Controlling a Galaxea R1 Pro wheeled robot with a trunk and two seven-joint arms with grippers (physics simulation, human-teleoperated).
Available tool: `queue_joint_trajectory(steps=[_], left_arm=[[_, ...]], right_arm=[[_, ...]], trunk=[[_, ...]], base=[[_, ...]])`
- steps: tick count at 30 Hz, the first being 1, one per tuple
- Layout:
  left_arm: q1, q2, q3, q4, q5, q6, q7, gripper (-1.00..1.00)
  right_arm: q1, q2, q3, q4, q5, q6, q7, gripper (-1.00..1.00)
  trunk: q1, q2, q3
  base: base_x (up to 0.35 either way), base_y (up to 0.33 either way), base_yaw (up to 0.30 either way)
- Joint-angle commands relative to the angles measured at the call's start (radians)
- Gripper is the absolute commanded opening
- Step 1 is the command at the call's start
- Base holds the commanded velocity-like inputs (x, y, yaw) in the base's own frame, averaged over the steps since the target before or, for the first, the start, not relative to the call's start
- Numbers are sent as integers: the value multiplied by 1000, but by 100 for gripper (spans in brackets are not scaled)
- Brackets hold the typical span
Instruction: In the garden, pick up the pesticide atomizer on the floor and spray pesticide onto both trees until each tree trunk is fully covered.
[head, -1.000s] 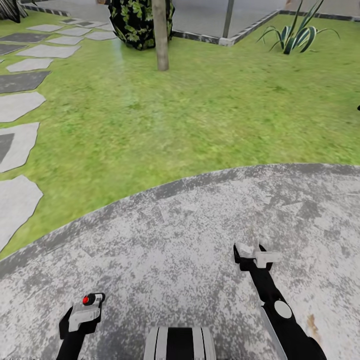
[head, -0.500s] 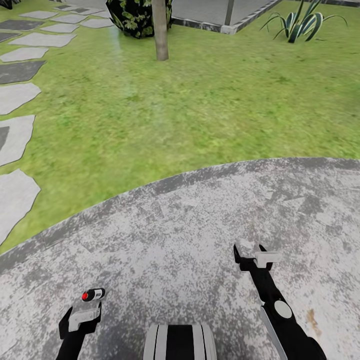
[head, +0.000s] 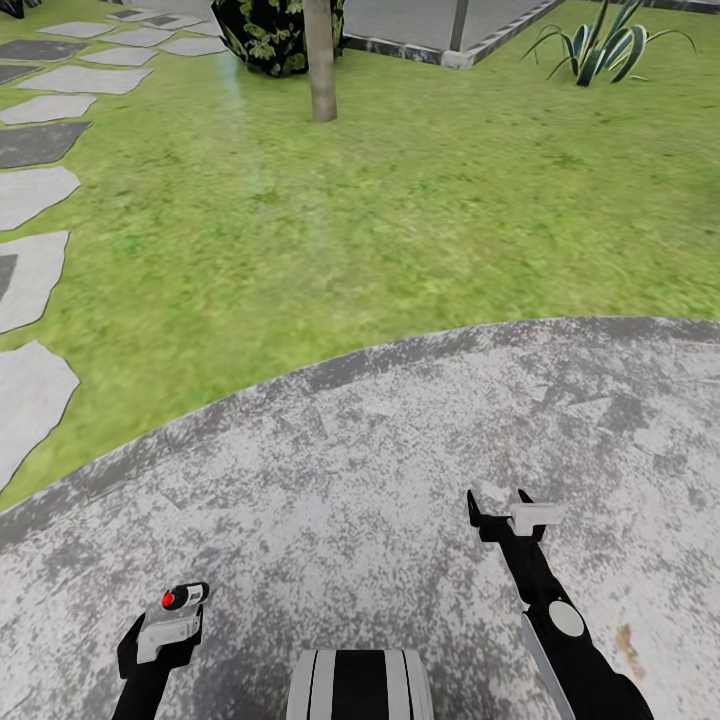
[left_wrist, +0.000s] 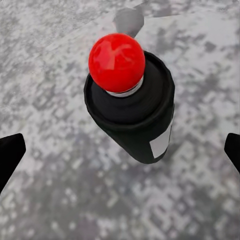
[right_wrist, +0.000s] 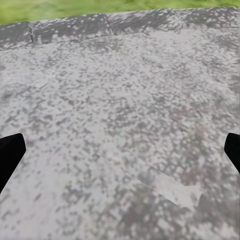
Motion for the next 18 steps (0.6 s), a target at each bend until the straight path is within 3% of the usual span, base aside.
queue_joint_trajectory(steps=[1, 18], left_arm=[[0, 0, 0, 1, -4, -3, 5, 100], [0, 0, 0, 1, -4, -3, 5, 100]], right_arm=[[0, 0, 0, 0, -2, -3, 0, 100], [0, 0, 0, 0, -2, -3, 0, 100]], trunk=[[0, 0, 0], [0, 0, 0]], base=[[13, 0, 0], [37, 0, 0]])
